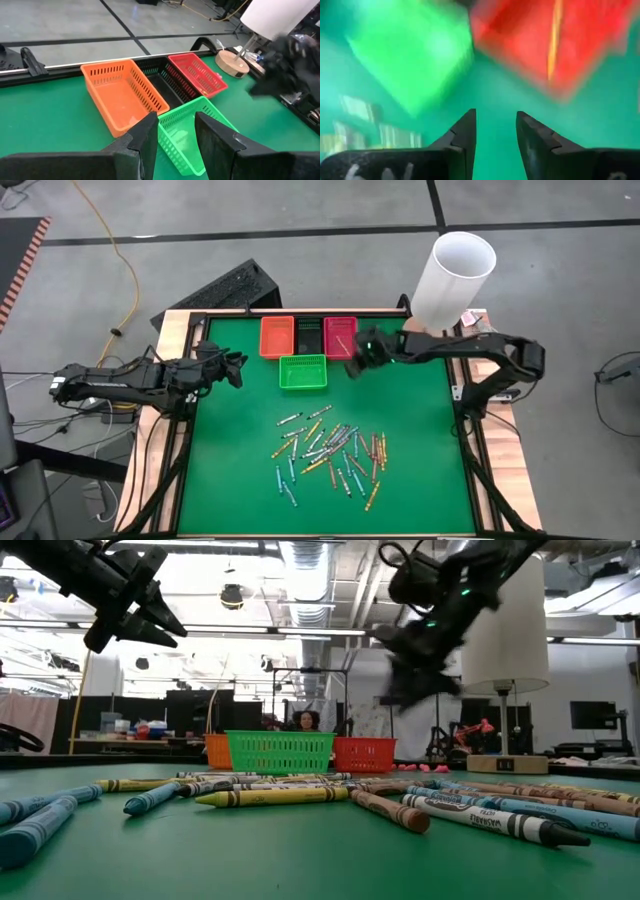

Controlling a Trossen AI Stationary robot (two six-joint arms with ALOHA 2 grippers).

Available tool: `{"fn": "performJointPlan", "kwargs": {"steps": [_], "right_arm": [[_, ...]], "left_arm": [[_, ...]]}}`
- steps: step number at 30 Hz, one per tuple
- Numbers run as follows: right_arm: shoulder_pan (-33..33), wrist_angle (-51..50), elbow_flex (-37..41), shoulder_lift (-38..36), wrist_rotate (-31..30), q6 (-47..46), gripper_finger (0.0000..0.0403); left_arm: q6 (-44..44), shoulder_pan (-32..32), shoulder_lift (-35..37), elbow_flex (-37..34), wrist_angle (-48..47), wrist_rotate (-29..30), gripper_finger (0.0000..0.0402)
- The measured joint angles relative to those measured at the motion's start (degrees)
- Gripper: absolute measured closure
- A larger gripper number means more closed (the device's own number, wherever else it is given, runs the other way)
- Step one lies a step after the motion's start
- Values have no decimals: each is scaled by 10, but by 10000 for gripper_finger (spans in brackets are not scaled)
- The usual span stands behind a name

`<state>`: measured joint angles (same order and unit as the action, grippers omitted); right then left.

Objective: Sort crayons
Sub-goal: Put a yellow crayon in the red basket

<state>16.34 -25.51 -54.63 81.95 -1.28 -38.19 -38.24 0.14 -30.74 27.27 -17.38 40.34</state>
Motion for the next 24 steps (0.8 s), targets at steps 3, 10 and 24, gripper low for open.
{"fn": "performJointPlan", "kwargs": {"steps": [3,10,24], "right_arm": [[-73,-143,0,-14,-8,-69,279],[-256,-255,0,-15,-67,-288,284],[-410,-248,1,68,-78,-505,284]], "left_arm": [[0,0,0,0,0,0,283],[-12,0,0,0,3,0,283],[-20,0,0,0,3,0,283]]}}
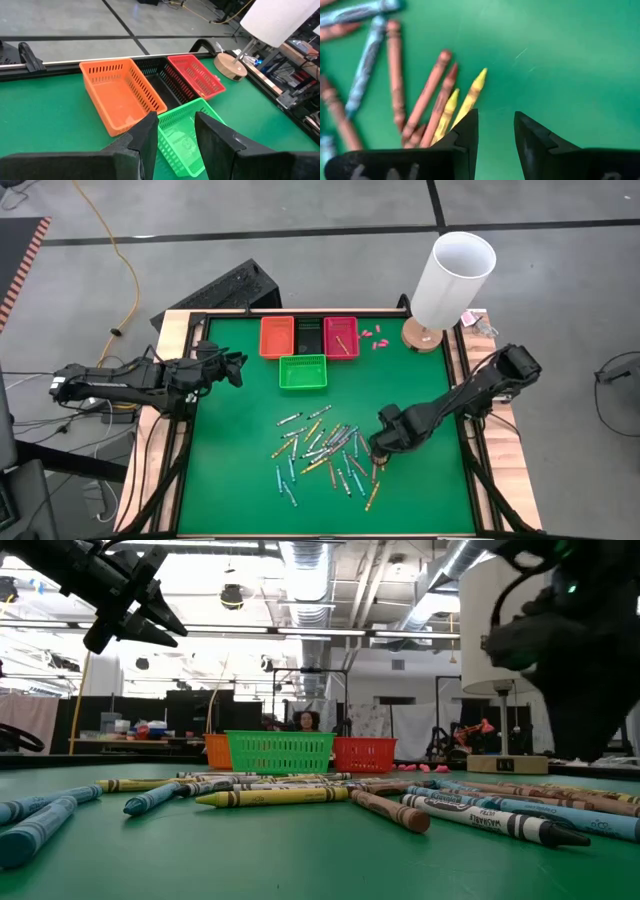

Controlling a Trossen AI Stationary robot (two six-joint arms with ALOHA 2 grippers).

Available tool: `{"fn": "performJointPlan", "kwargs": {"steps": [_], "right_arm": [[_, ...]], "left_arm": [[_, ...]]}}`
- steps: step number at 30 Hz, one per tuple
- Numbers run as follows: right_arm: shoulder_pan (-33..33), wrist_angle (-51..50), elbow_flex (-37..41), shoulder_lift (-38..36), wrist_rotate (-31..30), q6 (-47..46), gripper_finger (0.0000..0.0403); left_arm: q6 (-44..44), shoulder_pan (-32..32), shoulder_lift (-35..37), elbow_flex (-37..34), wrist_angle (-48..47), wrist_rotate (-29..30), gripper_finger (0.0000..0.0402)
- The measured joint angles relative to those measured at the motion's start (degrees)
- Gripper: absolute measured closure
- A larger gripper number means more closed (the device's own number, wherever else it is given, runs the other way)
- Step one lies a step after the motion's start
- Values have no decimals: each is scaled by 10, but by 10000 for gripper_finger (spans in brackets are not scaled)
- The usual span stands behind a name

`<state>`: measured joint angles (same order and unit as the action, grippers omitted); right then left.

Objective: Sort crayons
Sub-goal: Put a yellow crayon in the red basket

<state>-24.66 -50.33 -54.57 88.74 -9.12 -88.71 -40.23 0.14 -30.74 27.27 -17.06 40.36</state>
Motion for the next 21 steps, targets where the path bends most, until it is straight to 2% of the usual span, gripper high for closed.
{"fn": "performJointPlan", "kwargs": {"steps": [5,21], "right_arm": [[0,32,0,24,0,-13,284],[1,45,0,25,0,-14,284]], "left_arm": [[0,0,0,0,0,0,283],[-1,0,0,0,-2,0,283]]}}
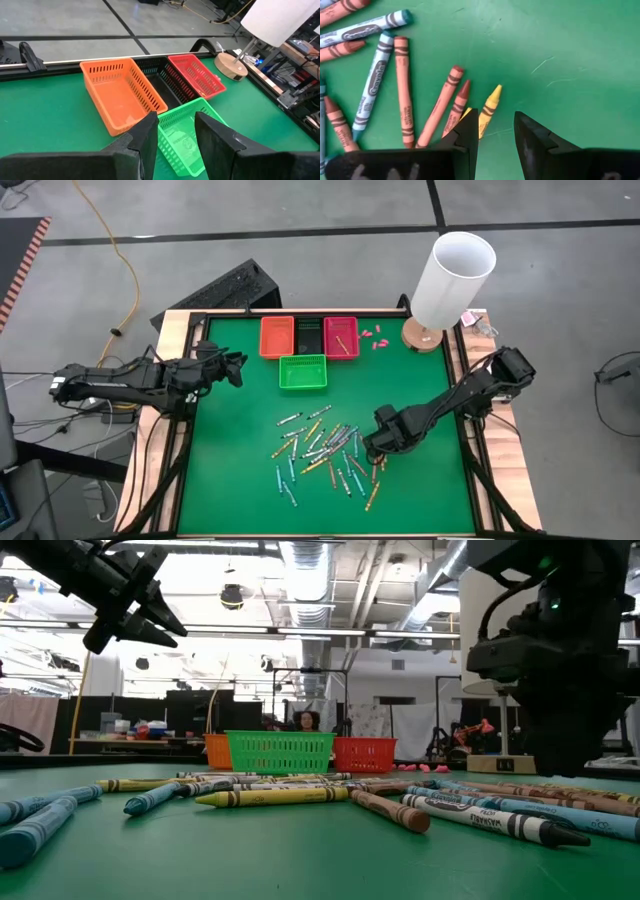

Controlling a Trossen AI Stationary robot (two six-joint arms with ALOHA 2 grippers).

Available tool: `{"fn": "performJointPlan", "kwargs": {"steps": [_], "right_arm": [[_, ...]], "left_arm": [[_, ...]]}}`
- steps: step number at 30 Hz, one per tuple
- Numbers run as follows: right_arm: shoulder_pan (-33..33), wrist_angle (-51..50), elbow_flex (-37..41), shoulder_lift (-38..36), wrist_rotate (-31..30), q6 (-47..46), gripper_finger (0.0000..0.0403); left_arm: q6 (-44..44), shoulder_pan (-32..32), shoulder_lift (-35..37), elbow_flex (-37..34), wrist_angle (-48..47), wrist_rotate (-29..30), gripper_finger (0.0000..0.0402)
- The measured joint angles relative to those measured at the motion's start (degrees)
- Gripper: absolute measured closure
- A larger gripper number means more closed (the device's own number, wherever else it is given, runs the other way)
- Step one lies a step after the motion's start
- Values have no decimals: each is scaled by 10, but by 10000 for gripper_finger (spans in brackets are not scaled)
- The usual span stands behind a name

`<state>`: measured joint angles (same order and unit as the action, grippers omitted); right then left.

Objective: Sort crayons
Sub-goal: Put a yellow crayon in the red basket

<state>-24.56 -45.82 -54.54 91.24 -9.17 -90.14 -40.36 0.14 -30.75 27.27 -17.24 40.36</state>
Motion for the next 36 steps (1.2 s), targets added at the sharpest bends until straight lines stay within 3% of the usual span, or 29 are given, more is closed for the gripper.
{"fn": "performJointPlan", "kwargs": {"steps": [22,36], "right_arm": [[3,9,3,0,-14,4,284],[13,21,23,0,15,8,285]], "left_arm": [[-3,0,0,0,0,0,283],[-2,0,0,0,0,-1,283]]}}
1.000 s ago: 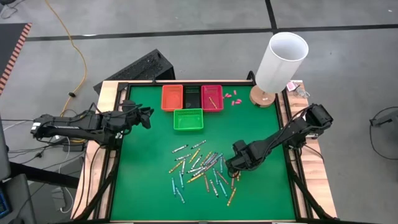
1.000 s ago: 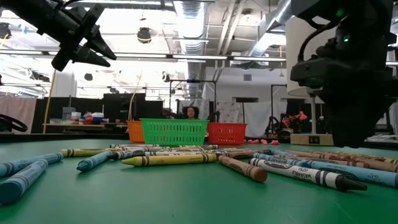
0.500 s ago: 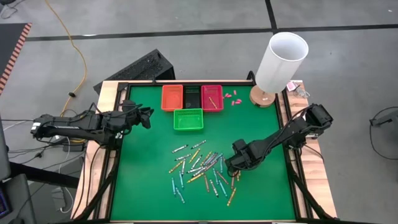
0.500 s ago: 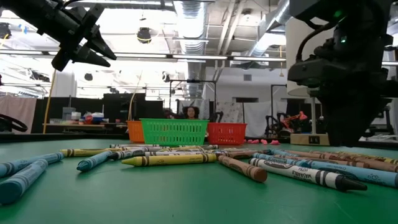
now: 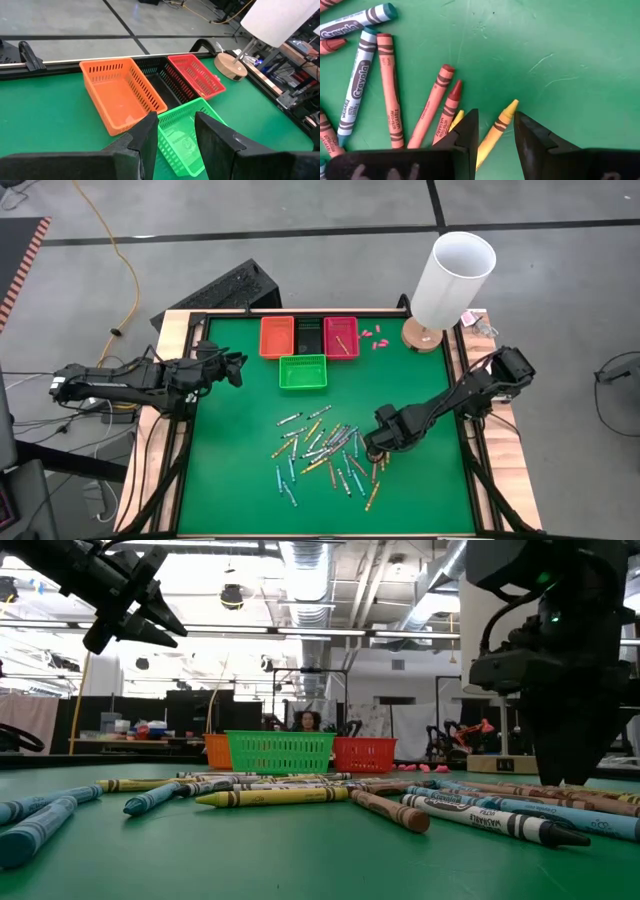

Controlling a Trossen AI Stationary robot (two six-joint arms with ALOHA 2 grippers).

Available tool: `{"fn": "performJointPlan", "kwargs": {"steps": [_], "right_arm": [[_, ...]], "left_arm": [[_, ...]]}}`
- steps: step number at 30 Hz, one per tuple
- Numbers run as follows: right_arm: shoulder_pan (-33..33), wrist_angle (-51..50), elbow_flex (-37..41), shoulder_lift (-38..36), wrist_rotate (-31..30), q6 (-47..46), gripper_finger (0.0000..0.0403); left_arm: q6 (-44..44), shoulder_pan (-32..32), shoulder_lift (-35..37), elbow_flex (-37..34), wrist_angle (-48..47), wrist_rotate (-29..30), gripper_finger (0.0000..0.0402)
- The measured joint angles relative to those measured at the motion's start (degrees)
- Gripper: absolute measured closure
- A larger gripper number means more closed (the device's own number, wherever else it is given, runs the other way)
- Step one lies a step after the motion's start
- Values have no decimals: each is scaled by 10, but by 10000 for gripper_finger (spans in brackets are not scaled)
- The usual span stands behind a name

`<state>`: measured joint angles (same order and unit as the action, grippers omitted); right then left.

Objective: Sort crayons
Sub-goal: Put a yellow crayon in the red basket

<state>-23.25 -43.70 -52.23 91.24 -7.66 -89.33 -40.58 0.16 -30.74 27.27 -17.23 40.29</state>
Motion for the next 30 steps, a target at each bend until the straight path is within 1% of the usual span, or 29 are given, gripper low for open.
{"fn": "performJointPlan", "kwargs": {"steps": [5,17,24,30], "right_arm": [[5,-4,0,0,14,13,303],[9,-11,0,0,35,35,394],[30,-12,-1,-2,32,75,400],[69,-25,-29,-2,14,155,402]], "left_arm": [[0,0,0,0,2,0,283],[0,0,0,0,2,0,283],[0,0,0,0,2,0,283],[0,0,0,0,2,0,283]]}}
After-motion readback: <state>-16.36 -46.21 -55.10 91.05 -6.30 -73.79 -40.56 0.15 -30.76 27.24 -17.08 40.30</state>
